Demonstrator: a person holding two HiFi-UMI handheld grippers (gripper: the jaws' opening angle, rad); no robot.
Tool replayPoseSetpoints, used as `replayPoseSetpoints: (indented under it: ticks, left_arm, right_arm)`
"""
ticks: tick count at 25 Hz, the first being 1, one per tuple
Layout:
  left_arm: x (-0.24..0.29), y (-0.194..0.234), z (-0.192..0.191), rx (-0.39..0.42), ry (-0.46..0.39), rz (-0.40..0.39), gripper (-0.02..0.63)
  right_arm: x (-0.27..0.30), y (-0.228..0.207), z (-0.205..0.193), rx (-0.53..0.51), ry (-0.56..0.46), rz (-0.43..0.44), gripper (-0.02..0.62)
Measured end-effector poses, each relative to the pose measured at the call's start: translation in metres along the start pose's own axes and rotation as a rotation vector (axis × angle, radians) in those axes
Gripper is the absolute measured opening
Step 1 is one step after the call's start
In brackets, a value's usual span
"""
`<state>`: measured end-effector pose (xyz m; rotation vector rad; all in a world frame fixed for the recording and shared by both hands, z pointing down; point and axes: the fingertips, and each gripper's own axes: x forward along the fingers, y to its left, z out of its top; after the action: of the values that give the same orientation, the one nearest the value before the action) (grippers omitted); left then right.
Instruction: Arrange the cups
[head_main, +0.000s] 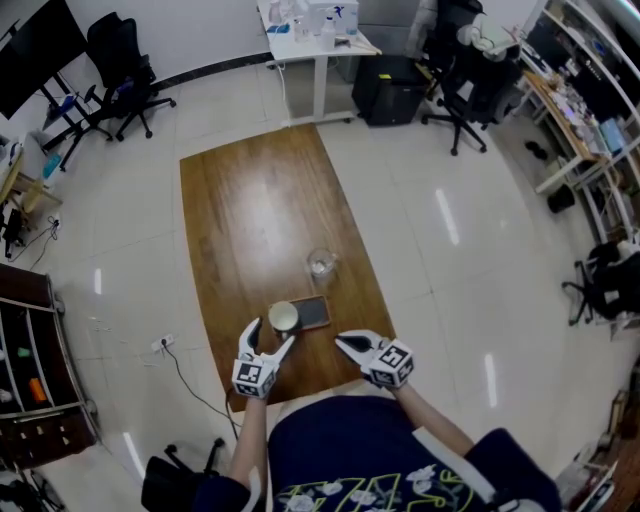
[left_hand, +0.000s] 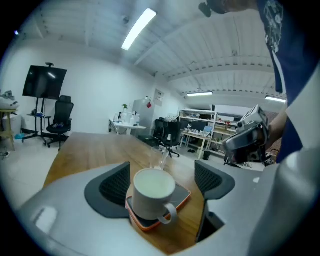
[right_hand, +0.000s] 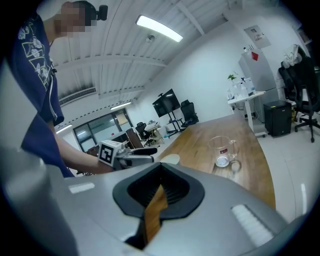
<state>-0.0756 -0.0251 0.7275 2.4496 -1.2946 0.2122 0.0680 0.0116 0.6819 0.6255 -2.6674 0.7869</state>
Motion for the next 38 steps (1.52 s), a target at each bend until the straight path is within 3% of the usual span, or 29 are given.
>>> replayPoseSetpoints:
  ticks: [3, 6, 10, 17, 24, 38]
  left_arm:
    - [-0.028, -0.024, 0.025, -0.067, -0.073, -0.098, 0.309]
    - [-0.052, -0.049, 0.041, -0.134, -0.126, -0.209, 0.003]
    - [-0.066, -0.070, 0.055, -0.159, -0.160, -0.291, 0.001]
    - [-0.056, -0.080, 0.067, -0.070, -0.163, -0.288, 0.002]
    - [-0.046, -0.078, 0.074, -0.021, -0.157, -0.279, 0.002]
    - [-0.037, -0.065, 0.073, -0.045, -0.105, -0.275, 0.002]
  right_arm:
    - [0.009, 0.001, 0.007, -0.019, -0.014, 0.032, 0.001]
    - [0.019, 0.000, 0.003, -0.017, -0.063, 0.103, 0.001]
    - [0.029, 0.010, 0.022, -0.025, -0.087, 0.143, 0.001]
    - [0.043, 0.026, 0.059, -0.102, -0.091, 0.151, 0.001]
    - [0.044, -0.004, 0.025, -0.138, -0.099, 0.131, 0.001]
    - [0.038, -0.012, 0.029, -0.139, -0.117, 0.098, 0.000]
